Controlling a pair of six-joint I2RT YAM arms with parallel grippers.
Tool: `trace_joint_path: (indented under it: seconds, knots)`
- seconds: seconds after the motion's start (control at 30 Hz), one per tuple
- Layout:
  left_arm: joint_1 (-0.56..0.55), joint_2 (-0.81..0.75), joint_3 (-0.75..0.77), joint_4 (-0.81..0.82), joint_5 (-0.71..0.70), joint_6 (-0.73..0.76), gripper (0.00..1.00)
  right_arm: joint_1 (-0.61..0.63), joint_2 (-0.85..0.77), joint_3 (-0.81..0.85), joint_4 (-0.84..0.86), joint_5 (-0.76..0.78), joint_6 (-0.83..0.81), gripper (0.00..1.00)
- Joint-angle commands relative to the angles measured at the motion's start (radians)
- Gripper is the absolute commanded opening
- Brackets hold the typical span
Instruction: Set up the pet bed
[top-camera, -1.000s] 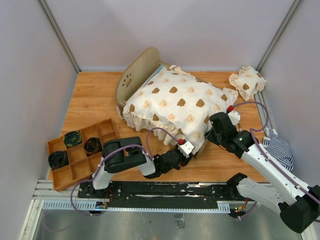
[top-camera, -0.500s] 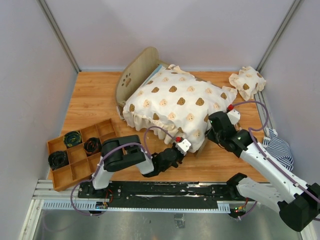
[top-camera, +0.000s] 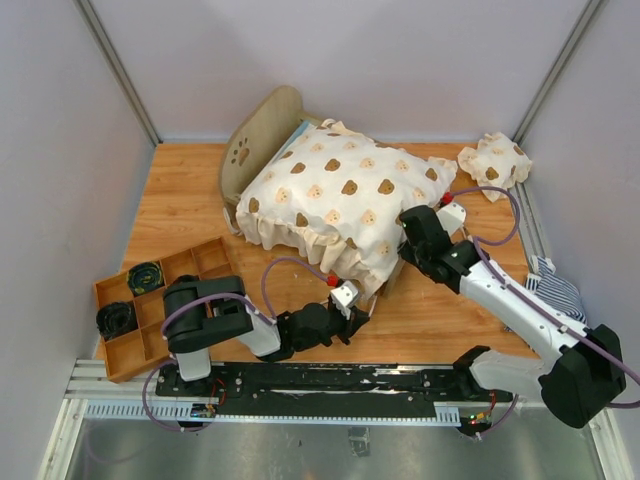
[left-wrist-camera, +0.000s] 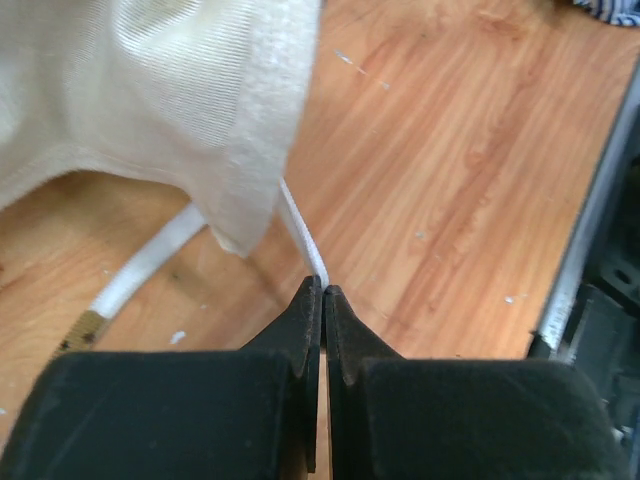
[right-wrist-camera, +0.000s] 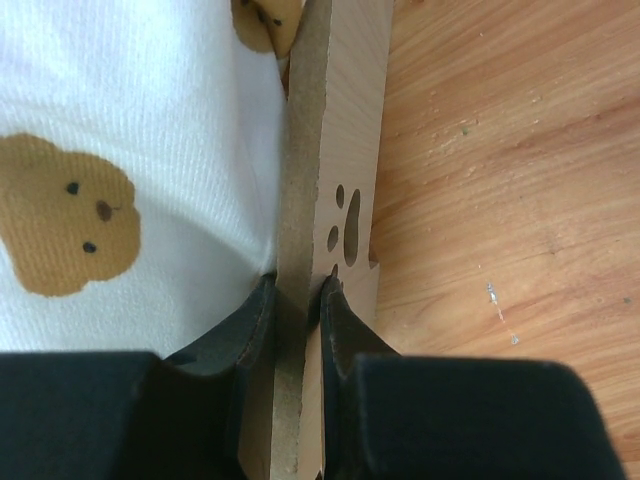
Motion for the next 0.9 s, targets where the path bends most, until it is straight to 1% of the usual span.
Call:
trace_joint_path:
  seconds: [0.0, 0.17, 0.23, 0.3, 0.33, 0.4, 0.47, 0.5, 0.6, 0.67, 0.77, 0.83, 0.87]
  knots:
    - [-0.039, -0.044, -0.031, -0.004, 0.042, -0.069, 0.0, -0.002, 0.027, 0.049, 0.175, 0.038, 0.021, 0.0]
    - [-0.043, -0.064, -0.069, -0.008, -0.014, -0.125, 0.0, -0.023, 0.041, 0.052, 0.176, 0.062, -0.049, 0.0]
    - [-0.042, -0.094, -0.084, -0.02, -0.053, -0.13, 0.0, -0.032, 0.041, 0.06, 0.197, 0.026, -0.142, 0.0]
    - [-0.038, -0.144, -0.078, -0.076, -0.096, -0.123, 0.0, -0.035, 0.032, 0.073, 0.203, -0.06, -0.291, 0.01]
    - [-0.029, -0.171, -0.07, -0.111, -0.1, -0.119, 0.0, -0.036, 0.018, 0.073, 0.204, -0.105, -0.363, 0.09]
    - [0.003, -0.228, -0.047, -0.176, -0.082, -0.121, 0.0, -0.035, -0.029, 0.045, 0.215, -0.168, -0.498, 0.28]
    - [0.046, -0.28, -0.028, -0.241, -0.048, -0.141, 0.0, -0.035, -0.096, -0.013, 0.241, -0.229, -0.631, 0.41]
    - [0.066, -0.301, -0.014, -0.275, -0.027, -0.149, 0.0, -0.035, -0.127, -0.028, 0.253, -0.279, -0.69, 0.43]
    - [0.121, -0.331, 0.034, -0.361, 0.045, -0.155, 0.0, -0.034, -0.194, -0.054, 0.227, -0.435, -0.846, 0.43]
    - [0.173, -0.325, 0.058, -0.384, 0.11, -0.173, 0.0, -0.033, -0.247, -0.07, 0.211, -0.533, -0.934, 0.42]
    - [0.232, -0.308, 0.089, -0.405, 0.212, -0.197, 0.0, -0.022, -0.322, -0.136, 0.252, -0.8, -1.131, 0.4]
    - [0.264, -0.297, 0.11, -0.414, 0.276, -0.207, 0.0, 0.007, -0.369, -0.178, 0.263, -0.867, -1.27, 0.38]
    - [0.277, -0.293, 0.123, -0.425, 0.303, -0.209, 0.0, 0.022, -0.391, -0.195, 0.275, -0.865, -1.305, 0.37]
